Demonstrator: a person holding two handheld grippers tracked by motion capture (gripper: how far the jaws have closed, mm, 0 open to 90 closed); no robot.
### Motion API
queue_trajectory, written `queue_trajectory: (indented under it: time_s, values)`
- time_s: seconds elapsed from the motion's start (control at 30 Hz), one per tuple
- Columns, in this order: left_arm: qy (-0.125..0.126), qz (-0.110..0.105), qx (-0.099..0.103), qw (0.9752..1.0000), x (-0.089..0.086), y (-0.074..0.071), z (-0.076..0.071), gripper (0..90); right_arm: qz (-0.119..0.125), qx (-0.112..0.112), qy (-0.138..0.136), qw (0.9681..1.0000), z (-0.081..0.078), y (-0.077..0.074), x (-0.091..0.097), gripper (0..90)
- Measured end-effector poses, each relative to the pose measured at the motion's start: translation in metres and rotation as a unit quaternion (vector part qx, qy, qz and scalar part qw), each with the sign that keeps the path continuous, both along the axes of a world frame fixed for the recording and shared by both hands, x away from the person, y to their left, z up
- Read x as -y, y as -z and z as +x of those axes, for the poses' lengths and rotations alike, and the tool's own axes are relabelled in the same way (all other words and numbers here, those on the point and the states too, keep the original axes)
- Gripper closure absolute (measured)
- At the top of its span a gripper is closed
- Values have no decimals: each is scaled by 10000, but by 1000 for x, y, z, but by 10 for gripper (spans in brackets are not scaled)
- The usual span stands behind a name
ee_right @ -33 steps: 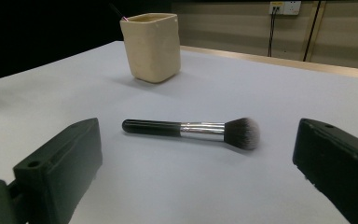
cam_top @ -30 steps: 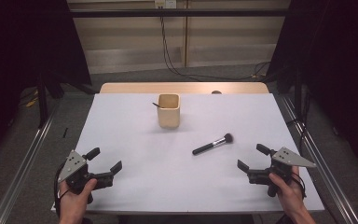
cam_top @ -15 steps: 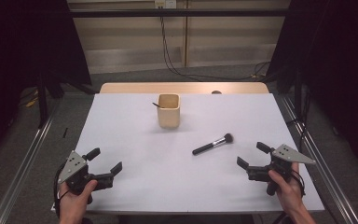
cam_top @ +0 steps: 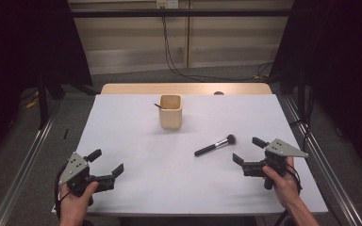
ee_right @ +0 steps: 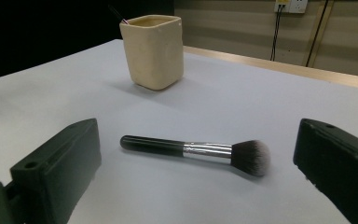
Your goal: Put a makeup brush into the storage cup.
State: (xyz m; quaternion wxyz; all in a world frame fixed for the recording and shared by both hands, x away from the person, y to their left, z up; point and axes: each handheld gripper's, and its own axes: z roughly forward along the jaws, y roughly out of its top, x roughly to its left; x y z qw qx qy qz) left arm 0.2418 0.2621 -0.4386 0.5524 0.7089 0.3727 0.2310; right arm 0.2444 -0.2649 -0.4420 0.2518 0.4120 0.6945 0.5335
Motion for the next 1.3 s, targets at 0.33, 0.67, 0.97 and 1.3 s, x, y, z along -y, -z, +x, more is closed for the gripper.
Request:
queue_trajectory:
  time_s: [0.33, 0.67, 0.97, 1.3]
  values:
    - [-2, -53, -17, 10000, 0, 0, -1, 28, -69, -115, 16, 9999, 18, -6, -6, 8]
    - [60, 4, 49, 10000, 4, -3, -6, 28, -22, -158, -27, 9999, 37, -10, -13, 10]
    - [101, 27, 39, 9999, 6, -3, -6, 28, 35, 5, -60, 10000, 58, -17, -18, 12]
    - [115, 91, 70, 9999, 6, -3, -7, 28, 51, -224, -247, 9994, 80, -22, -21, 11]
